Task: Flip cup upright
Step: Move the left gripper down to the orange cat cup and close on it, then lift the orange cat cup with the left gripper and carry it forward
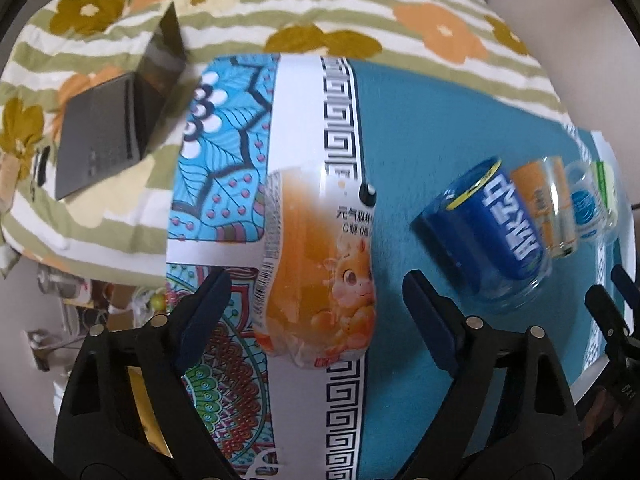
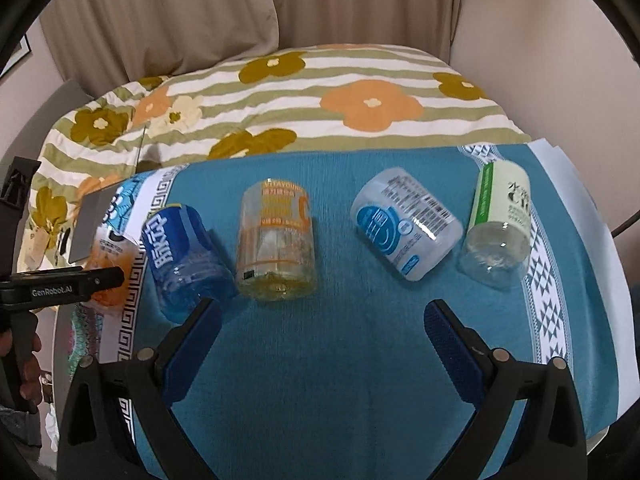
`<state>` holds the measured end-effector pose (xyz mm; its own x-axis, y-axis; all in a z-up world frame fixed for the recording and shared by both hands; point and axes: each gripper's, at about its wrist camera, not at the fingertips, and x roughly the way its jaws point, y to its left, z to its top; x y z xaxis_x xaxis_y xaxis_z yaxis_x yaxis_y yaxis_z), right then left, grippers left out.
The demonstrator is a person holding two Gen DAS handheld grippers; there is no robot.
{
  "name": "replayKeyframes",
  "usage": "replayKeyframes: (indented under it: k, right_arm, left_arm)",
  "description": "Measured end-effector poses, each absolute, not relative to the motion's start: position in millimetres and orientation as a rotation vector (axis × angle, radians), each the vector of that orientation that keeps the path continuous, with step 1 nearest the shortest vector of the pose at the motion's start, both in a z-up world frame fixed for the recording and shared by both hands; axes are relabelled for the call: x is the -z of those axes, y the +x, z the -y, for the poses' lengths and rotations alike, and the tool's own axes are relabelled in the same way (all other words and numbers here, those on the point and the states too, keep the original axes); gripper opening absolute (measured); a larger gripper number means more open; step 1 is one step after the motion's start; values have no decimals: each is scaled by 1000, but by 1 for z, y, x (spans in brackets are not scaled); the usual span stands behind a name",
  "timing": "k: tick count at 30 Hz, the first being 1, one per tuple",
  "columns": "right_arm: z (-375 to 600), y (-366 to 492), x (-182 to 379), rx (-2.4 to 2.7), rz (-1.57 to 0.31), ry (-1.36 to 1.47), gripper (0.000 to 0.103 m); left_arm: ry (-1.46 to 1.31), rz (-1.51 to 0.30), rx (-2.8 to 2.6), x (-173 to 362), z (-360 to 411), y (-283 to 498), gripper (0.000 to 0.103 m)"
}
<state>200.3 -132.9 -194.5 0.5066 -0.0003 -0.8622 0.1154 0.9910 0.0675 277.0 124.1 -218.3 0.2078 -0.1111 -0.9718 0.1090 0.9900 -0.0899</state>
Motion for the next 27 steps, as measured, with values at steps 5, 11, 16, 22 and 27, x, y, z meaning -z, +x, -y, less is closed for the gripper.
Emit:
replayKeyframes:
  k: [5,11,16,22,27]
  right_arm:
    - [132,204,202,79,-1057,139,101]
    - [132,207,201,80,-1053,136,101]
    - [133,203,200,72,-1048,133,101]
    - [139,193,192,50,-1036,125,101]
    - [150,180,177,18,-1004,115,101]
  left_arm:
    - [-4,-1386,175,227,-121,277,66]
    - [-2,-1378,175,227,-123,277,66]
    - [-7,-1361,165,221,-124,273,66]
    - [-12,-1321,144,202,-118,259,66]
    - [-27,-1272,127,176,-104,235,66]
